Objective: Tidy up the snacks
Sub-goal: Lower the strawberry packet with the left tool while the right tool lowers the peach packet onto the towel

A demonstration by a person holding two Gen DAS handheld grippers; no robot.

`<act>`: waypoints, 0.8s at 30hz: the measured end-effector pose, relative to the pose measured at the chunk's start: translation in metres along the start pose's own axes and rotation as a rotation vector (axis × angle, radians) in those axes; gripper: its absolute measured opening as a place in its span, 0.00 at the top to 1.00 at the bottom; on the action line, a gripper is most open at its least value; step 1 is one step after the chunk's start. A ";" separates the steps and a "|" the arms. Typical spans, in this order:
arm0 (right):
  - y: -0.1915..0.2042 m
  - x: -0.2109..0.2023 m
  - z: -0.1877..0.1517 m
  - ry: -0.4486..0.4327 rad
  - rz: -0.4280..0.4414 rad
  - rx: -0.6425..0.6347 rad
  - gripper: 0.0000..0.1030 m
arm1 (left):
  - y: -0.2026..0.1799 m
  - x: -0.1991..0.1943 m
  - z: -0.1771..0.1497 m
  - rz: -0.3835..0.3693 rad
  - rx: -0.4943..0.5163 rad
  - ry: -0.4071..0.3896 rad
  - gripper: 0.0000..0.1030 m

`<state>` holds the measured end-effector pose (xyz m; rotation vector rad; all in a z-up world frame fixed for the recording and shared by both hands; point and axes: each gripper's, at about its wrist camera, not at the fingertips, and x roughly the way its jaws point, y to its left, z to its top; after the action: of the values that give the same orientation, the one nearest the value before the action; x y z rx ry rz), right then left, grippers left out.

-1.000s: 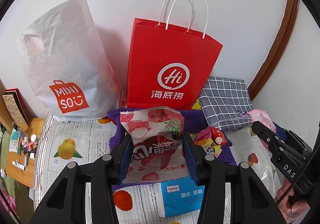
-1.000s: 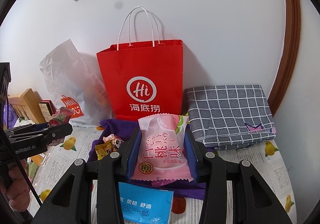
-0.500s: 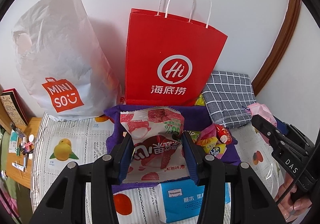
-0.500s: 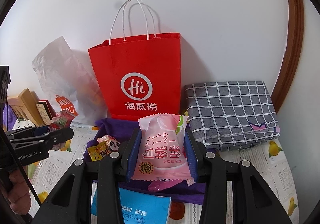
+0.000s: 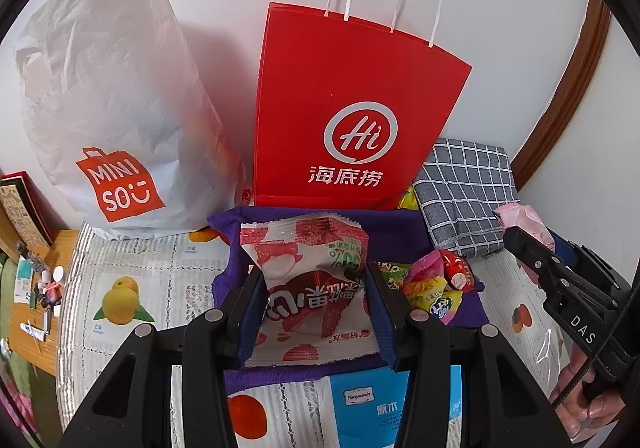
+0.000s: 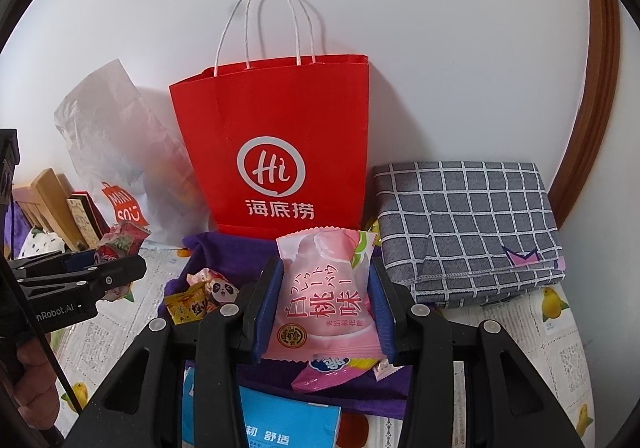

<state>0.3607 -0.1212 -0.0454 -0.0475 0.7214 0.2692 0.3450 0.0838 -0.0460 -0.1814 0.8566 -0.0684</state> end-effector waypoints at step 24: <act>-0.015 0.047 -0.010 0.107 0.034 0.003 0.59 | 0.004 0.041 -0.004 0.008 -0.002 0.072 0.56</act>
<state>0.3921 -0.1260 -0.0849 -0.0474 0.8295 0.3002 0.3684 0.0818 -0.0796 -0.1786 0.9290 -0.0670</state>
